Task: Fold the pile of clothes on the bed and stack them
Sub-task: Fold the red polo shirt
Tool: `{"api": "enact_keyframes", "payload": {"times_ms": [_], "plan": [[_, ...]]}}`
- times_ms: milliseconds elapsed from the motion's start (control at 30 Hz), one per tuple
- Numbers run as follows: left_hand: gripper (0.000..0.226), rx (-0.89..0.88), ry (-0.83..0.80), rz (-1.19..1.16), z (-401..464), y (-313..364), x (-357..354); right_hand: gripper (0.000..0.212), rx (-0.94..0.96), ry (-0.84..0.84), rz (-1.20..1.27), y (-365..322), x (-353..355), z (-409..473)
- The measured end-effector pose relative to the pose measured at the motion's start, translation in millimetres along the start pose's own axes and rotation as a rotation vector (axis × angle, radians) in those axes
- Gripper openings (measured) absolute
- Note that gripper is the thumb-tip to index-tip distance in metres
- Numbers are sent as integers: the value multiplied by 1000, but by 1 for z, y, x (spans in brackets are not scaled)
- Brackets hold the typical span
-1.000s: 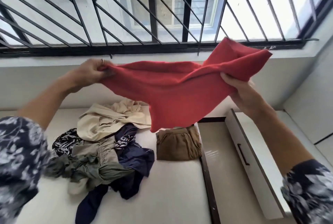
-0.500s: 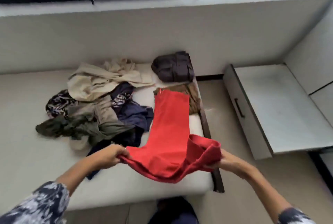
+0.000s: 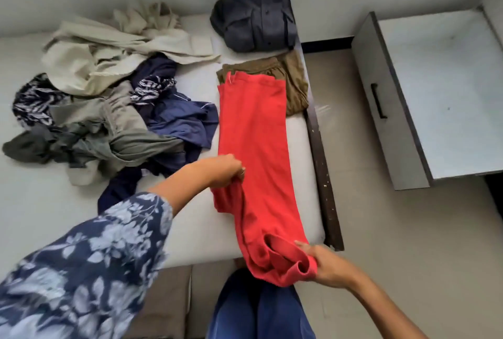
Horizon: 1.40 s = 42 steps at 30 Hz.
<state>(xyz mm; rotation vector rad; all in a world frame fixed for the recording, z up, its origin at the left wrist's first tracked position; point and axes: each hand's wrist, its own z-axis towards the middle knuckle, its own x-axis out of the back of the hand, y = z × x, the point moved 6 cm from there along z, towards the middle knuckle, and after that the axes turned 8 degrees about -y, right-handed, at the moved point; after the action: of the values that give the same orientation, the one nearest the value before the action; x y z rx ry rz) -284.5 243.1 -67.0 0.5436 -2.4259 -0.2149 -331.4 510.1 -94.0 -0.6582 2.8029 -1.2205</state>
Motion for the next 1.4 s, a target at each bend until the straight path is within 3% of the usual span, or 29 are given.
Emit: {"api": "enact_keyframes", "payload": {"times_ms": [167, 200, 267, 333, 400, 500, 567, 667, 767, 833, 900, 967, 1033, 1100, 1133, 1167, 1267, 1333, 1400], "plan": [[45, 74, 363, 135, 78, 18, 20, 53, 44, 1, 88, 29, -20, 28], [52, 63, 451, 46, 88, 17, 12, 51, 40, 1, 123, 32, -19, 29], [58, 13, 546, -389, 103, 9, -21, 30, 29, 24, 146, 31, -8, 34], [33, -25, 480, -915, 110, 4, -60, 7, 47, 48, 154, 20, 8, 34], [11, 7, 242, -1139, 106, 12, -96, 13, 80, 28, 156, 6, 21, 34], [32, 89, 12, -1293, 91, 22, -126, 16, 45, -3, 183, -12, 51, 43], [43, 132, -23, -1394, 88, 20, -131, 7, 51, 8, 223, -23, 78, 59], [63, 243, 4, -1586, 89, 8, -126, 22, 60, 98, 472, -38, 128, 99], [72, 361, 32, -1695, 98, -3, -131, 24, 26, 149, 673, -27, 164, 160], [56, 379, 51, -1698, 103, -8, -136, 21, -30, 178, 759, -4, 175, 200], [38, 273, 89, -1534, 109, -9, -142, 22, -99, 264, 798, 17, 181, 228], [44, 201, 169, -1331, 111, -4, -148, 35, -131, 445, 688, 26, 185, 236], [49, 267, 256, -1210, 114, -4, -157, 56, -170, 698, 450, 23, 182, 223], [48, 325, 305, -1193, 112, -5, -153, 71, -132, 903, 142, 7, 167, 193], [43, 313, 319, -1194, 112, -5, -147, 75, -80, 926, -59, -3, 154, 179], [37, 296, 316, -1172, 112, -7, -139, 80, 4, 885, -263, -13, 139, 167], [29, 232, 281, -1104, 107, -13, -118, 102, 175, 541, -684, -14, 80, 149], [33, 217, 214, -1077, 102, -15, -105, 109, 138, 396, -767, -1, 58, 147], [28, 160, 147, -1094, 96, -11, -95, 97, 97, 413, -748, 2, 56, 148]]}}
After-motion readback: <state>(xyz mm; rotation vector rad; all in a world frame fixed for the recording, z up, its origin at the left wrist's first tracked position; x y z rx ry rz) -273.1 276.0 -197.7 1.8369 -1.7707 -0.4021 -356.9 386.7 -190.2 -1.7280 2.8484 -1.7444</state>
